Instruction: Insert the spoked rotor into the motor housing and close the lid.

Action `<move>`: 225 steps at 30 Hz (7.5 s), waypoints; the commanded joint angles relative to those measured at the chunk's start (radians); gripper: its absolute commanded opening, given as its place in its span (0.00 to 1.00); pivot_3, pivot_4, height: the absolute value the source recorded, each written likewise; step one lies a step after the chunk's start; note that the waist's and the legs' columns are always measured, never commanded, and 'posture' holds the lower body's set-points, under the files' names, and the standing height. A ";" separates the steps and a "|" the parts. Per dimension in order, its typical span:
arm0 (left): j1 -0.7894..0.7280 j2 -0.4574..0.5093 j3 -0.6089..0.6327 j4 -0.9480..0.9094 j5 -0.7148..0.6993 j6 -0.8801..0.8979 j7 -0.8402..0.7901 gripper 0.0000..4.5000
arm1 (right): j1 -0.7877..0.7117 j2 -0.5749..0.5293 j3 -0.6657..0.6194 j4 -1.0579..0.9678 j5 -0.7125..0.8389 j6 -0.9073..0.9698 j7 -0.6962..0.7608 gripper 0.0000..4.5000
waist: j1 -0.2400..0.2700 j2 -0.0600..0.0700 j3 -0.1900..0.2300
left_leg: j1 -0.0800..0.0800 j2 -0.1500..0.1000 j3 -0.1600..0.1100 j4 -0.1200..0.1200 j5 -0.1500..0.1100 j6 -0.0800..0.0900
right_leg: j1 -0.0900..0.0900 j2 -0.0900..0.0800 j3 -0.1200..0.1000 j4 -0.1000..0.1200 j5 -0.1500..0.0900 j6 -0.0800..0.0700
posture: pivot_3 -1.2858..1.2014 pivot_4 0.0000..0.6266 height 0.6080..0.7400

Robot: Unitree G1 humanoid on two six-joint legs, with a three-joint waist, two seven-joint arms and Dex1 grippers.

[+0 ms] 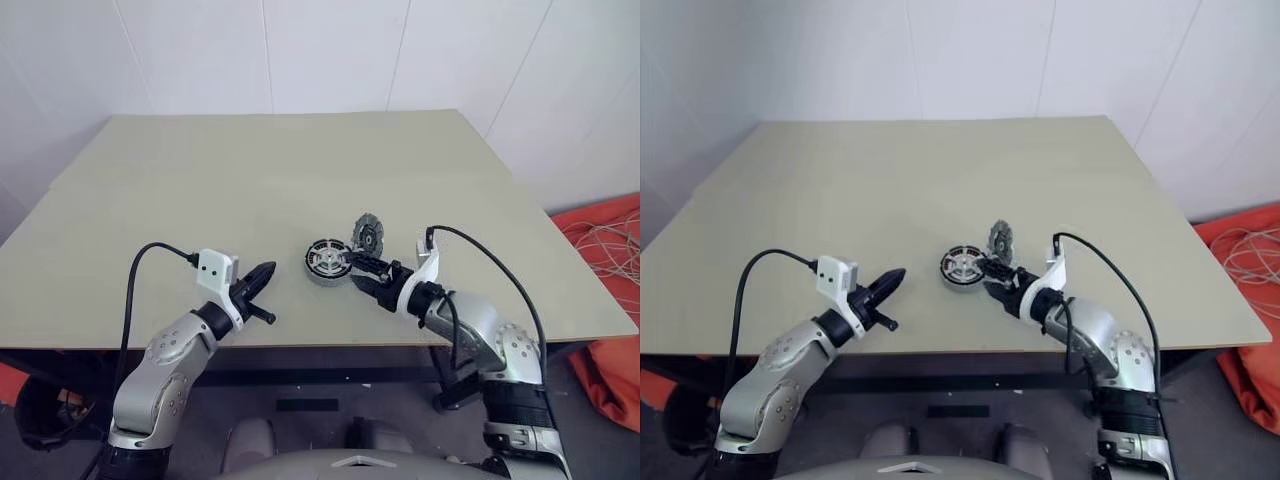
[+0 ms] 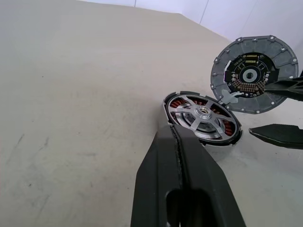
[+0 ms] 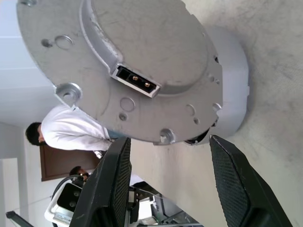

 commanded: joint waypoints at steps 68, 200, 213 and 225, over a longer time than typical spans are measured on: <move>-0.024 0.057 -0.020 -0.011 -0.073 0.029 -0.082 0.00 | -0.311 -0.105 0.561 -0.148 -1.766 -0.048 0.981 0.00 | 0.003 -0.002 -0.001 | 0.005 0.001 0.000 0.001 0.000 0.000 | 0.004 0.000 0.000 0.001 0.003 -0.010 | 0.52 0.00 1.00; -0.886 -0.115 -0.195 1.089 0.342 -0.250 -0.502 0.00 | -0.134 -0.011 0.210 -0.469 -1.271 -0.134 0.985 0.00 | 0.040 0.000 0.002 | 0.006 -0.001 0.000 -0.004 0.002 -0.001 | 0.005 -0.002 0.000 -0.001 0.001 -0.007 | 0.52 0.00 1.00; -0.505 0.004 -0.106 0.445 0.130 -0.125 -0.522 0.00 | -0.117 -0.053 0.144 -0.492 -1.224 -0.132 0.995 0.00 | 0.034 0.002 0.005 | -0.001 0.000 0.000 -0.007 0.001 0.002 | -0.003 -0.001 -0.001 -0.001 0.001 -0.017 | 0.52 0.00 1.00; -0.213 -0.010 -0.044 0.114 0.013 -0.059 -0.325 0.00 | -0.132 -0.100 0.055 -0.369 -1.451 -0.271 0.816 0.00 | 0.031 0.003 0.005 | 0.001 0.001 0.001 -0.006 0.001 0.000 | -0.002 0.000 -0.001 -0.001 -0.003 -0.009 | 0.52 0.00 1.00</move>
